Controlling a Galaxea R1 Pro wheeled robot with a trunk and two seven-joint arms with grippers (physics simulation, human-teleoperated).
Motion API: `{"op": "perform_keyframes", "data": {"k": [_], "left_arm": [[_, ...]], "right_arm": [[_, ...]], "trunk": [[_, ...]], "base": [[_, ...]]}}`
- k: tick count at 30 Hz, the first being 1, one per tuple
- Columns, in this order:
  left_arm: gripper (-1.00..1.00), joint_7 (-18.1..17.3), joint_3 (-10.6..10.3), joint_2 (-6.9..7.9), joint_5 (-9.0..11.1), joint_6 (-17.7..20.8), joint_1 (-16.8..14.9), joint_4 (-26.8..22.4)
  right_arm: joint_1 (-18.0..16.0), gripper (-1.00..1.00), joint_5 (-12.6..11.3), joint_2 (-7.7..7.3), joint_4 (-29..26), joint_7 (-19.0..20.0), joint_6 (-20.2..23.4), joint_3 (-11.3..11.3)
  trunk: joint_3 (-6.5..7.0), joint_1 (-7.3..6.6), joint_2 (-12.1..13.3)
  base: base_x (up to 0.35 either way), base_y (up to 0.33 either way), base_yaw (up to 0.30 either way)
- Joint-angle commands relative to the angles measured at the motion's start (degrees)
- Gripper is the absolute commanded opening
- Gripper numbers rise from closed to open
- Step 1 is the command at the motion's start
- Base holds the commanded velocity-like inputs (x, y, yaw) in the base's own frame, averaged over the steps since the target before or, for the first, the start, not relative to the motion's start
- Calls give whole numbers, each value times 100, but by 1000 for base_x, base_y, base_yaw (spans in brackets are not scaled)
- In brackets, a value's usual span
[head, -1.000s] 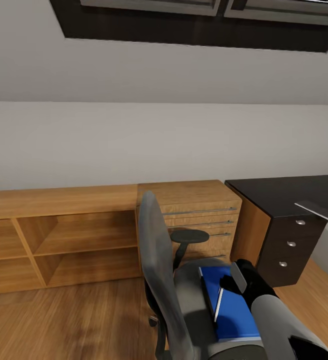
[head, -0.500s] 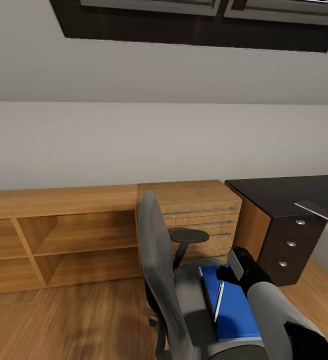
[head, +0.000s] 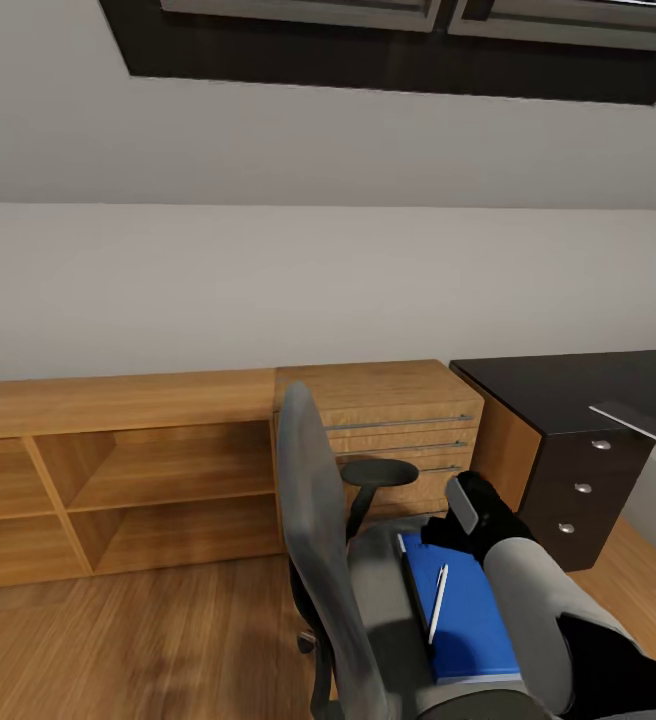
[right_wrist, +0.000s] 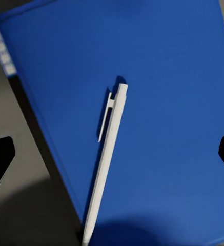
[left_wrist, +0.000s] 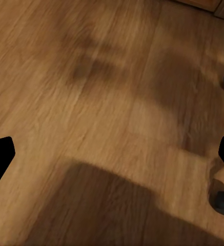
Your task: In the bedroom, organize the workspace by keeping the computer under the desk, ensuring the monitor is on the desk, placing the keyboard on the desk next to the monitor, placing the mouse on the desk next to the keyboard, moving the folder from the swivel chair onto the desk next to the mouse, stacking the notebook on top of the folder with the pen on top of the notebook, and positioning the swivel chair next to the desk.
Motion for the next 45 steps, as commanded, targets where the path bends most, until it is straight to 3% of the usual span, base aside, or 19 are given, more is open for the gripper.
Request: {"op": "perform_keyframes", "data": {"k": [1, 7, 12, 36, 45], "left_arm": [[100, -26, -46, 1, 62, -13, -3, 4], [100, -26, -50, 14, 62, -14, -3, 4], [100, -26, -50, 23, 62, -17, -3, 5], [100, -26, -47, 54, 64, -20, -3, 5], [100, -26, -39, 131, 67, -15, -2, 2]], "right_arm": [[-50, 100, -49, 26, 46, -62, 30, -23], [-439, 100, -45, 97, 804, -58, 99, -19], [-600, 100, -48, 125, 1083, -54, 110, -22], [-679, 100, -44, 82, 1360, -75, 92, -40], [-679, 100, -49, -53, 1425, -76, 66, -59]], "trunk": [[-6, -1, -3], [-6, -1, -3], [-6, -1, -3], [-6, -1, -3], [-6, -1, -3]], "base": [[0, 0, 0], [0, 0, 0], [0, 0, 0], [30, 16, 0], [25, 13, 0]]}}
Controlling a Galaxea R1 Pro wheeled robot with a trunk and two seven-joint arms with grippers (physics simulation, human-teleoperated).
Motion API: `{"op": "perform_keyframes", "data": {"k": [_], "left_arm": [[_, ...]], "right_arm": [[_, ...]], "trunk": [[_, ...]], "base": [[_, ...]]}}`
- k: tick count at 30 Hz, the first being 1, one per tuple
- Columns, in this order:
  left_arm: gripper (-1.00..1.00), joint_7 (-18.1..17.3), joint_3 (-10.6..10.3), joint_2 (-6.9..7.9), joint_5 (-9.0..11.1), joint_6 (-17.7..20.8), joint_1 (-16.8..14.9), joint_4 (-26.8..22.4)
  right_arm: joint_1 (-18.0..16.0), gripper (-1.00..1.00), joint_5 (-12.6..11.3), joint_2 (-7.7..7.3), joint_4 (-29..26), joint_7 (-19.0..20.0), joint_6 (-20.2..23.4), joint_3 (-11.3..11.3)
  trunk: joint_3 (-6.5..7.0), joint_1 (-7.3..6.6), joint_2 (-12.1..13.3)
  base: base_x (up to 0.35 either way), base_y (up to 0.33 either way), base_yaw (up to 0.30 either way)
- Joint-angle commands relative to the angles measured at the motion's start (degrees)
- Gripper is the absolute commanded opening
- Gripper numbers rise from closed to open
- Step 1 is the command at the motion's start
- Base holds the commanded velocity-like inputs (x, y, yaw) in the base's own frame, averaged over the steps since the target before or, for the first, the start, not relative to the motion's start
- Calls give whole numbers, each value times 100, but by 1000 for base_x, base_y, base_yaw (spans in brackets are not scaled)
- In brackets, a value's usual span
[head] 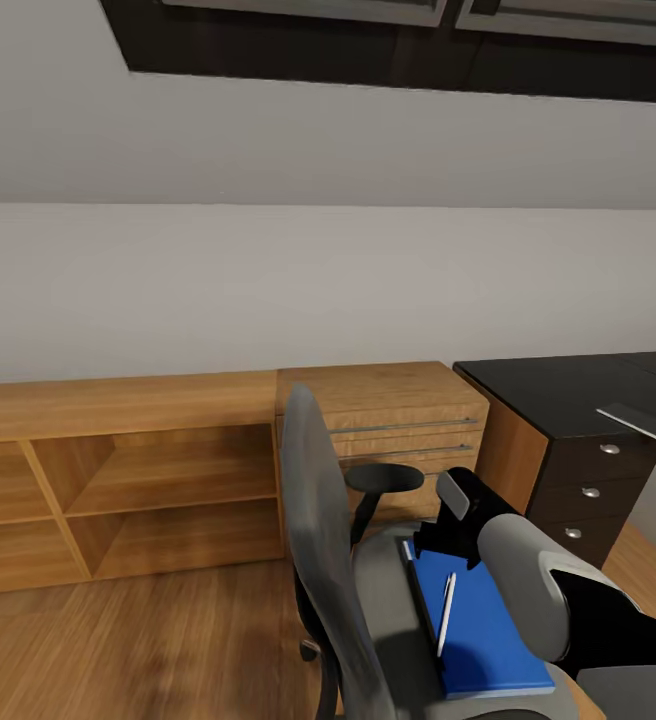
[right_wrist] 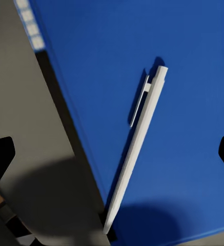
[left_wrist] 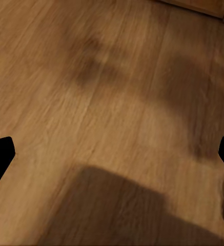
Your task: In the bedroom, organize the workspace by keeping the computer under the desk, ensuring the monitor is on the desk, placing the keyboard on the desk next to the monitor, placing the mouse on the desk next to the keyboard, moving the folder from the swivel chair onto the desk next to the mouse, stacking the notebook on top of the folder with the pen on top of the notebook, and positioning the swivel chair next to the desk.
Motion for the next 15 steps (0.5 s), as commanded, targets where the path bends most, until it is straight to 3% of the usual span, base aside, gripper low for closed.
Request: {"op": "perform_keyframes", "data": {"k": [1, 15], "left_arm": [[100, -26, -48, 11, 61, -13, -4, 5], [100, -26, -47, 46, 55, -11, -5, 4]], "right_arm": [[-2, 100, -63, -9, 4, -59, 10, -10], [-2, 100, -122, -294, 124, -59, -1, -122]], "trunk": [[-6, -1, -3], [-6, -1, -3]], "base": [[6, 3, 0], [1, 1, 0]]}}
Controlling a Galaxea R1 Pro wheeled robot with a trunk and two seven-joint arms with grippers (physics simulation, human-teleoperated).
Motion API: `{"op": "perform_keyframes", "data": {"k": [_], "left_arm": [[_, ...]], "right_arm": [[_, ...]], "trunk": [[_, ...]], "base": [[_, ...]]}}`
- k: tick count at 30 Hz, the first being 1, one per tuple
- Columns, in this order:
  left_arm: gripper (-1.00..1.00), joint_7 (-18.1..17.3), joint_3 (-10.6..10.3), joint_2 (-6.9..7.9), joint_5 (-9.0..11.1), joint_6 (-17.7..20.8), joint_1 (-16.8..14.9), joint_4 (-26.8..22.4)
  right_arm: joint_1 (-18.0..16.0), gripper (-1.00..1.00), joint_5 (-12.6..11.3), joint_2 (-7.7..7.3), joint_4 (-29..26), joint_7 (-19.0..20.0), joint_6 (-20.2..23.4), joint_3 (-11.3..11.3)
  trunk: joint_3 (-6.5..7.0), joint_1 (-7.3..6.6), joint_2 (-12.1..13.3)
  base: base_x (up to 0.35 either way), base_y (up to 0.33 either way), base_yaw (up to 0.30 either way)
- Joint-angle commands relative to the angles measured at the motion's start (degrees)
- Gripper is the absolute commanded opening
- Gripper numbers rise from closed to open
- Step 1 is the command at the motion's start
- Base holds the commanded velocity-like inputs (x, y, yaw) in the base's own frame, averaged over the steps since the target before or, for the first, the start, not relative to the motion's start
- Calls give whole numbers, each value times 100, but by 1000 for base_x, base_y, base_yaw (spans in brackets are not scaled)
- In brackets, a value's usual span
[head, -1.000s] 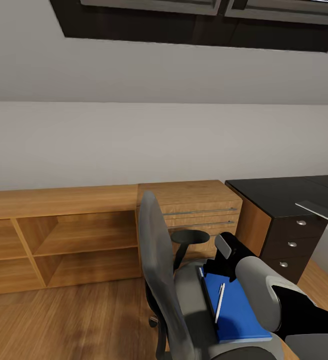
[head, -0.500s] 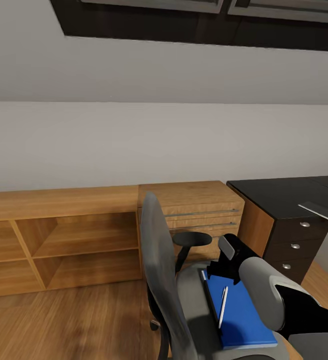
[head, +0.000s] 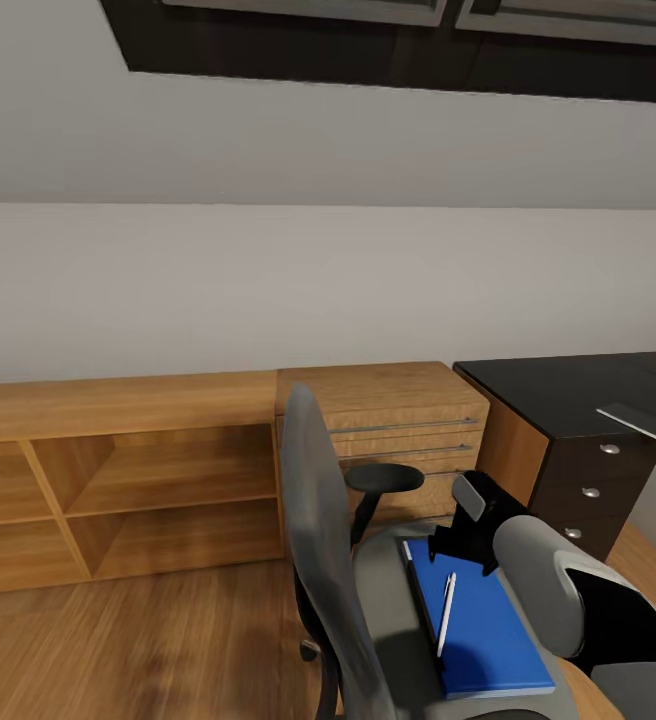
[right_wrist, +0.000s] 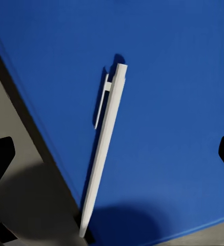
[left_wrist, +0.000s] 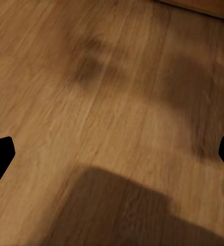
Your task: In the bedroom, organize the workspace by keeping the computer under the desk, ensuring the monitor is on the desk, placing the keyboard on the desk next to the monitor, placing the mouse on the desk next to the keyboard, moving the folder from the swivel chair onto the desk next to the mouse, stacking the notebook on top of the folder with the pen on top of the notebook, and positioning the swivel chair next to the desk.
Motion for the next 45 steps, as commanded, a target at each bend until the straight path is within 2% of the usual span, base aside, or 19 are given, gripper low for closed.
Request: {"op": "perform_keyframes", "data": {"k": [1, 7, 13, 45], "left_arm": [[100, -26, -46, 1, 63, -16, -4, 5], [100, -26, -46, 2, 62, -20, -4, 7], [100, -26, -46, 3, 67, -22, -4, 6], [100, -26, -37, 3, 70, -23, -4, 7]], "right_arm": [[-2, 100, -70, -30, -4, -47, 11, -37], [-2, 100, -76, -133, 3, -39, 11, -296], [-2, 100, -79, -152, 4, -36, 11, -399], [-2, 100, -74, -144, 5, -31, 11, -436]], "trunk": [[-6, -1, -3], [-6, -1, -3], [-6, -1, -3], [-580, 702, -1286]], "base": [[0, 0, 0], [0, 0, 0], [0, 0, 0], [0, 0, 0]]}}
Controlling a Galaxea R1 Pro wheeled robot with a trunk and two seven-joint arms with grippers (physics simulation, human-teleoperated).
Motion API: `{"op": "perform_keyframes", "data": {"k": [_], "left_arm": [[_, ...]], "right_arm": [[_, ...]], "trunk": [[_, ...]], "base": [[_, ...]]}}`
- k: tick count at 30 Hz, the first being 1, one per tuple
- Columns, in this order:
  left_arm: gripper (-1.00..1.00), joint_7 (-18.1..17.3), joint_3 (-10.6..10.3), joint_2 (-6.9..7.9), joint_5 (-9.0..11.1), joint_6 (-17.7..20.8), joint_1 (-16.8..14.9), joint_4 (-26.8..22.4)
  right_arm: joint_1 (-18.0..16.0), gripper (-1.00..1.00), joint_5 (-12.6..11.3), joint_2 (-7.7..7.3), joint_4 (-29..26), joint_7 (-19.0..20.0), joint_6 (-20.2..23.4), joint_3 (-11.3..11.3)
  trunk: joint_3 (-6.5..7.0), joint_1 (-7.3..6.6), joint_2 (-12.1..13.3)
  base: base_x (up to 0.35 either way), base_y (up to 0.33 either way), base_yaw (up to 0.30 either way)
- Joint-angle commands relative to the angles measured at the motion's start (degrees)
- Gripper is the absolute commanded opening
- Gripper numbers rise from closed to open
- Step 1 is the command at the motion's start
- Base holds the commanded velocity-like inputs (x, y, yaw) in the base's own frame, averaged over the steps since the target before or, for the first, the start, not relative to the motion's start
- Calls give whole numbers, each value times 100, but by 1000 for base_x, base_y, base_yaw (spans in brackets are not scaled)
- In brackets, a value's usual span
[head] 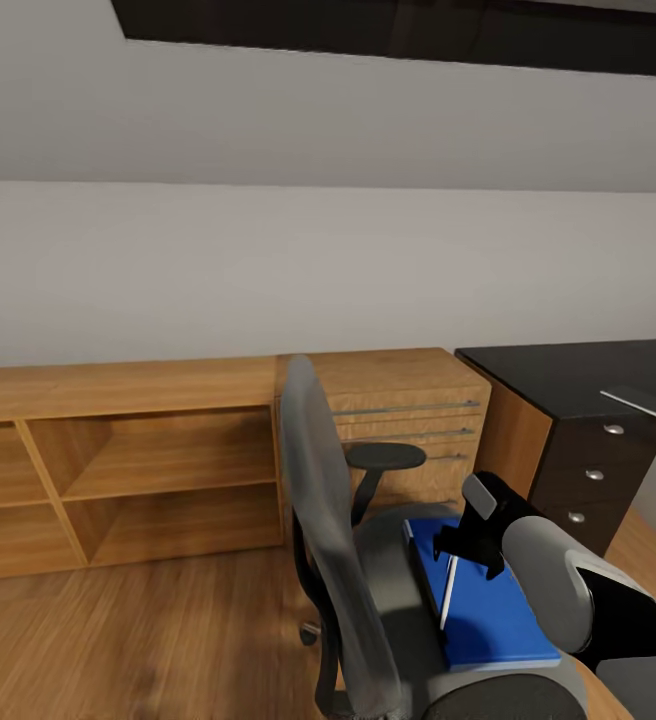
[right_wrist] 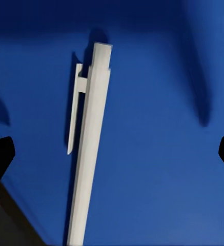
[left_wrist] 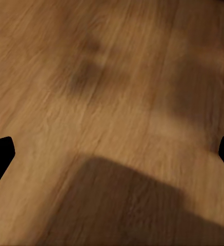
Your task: In the bedroom, organize the workspace by keeping the computer under the desk, ensuring the monitor is on the desk, placing the keyboard on the desk next to the monitor, placing the mouse on the desk next to the keyboard, moving the folder from the swivel chair onto the desk next to the mouse, stacking the notebook on top of the folder with the pen on top of the notebook, and positioning the swivel chair next to the desk.
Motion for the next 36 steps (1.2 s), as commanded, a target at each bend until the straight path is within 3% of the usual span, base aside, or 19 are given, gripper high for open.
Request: {"op": "perform_keyframes", "data": {"k": [1, 30, 31, 36], "left_arm": [[100, -26, -46, 1, 62, -14, -4, 5], [100, -26, -46, 1, 62, -14, -4, 6], [100, -26, -46, 1, 62, -14, -4, 4], [100, -26, -46, 1, 62, -14, -4, 6]], "right_arm": [[-3, 100, -60, 0, -6, -54, 10, -5], [-3, 100, -57, 0, 0, -64, 14, -5], [-3, -100, -56, 0, 0, -66, 15, -5], [-3, -100, -47, 0, -3, -75, 18, -5]], "trunk": [[-24, 22, -44], [-60, 66, -124], [-60, 66, -124], [-60, 66, -124]], "base": [[0, 0, 0], [0, 0, 0], [0, 0, 0], [0, 0, 0]]}}
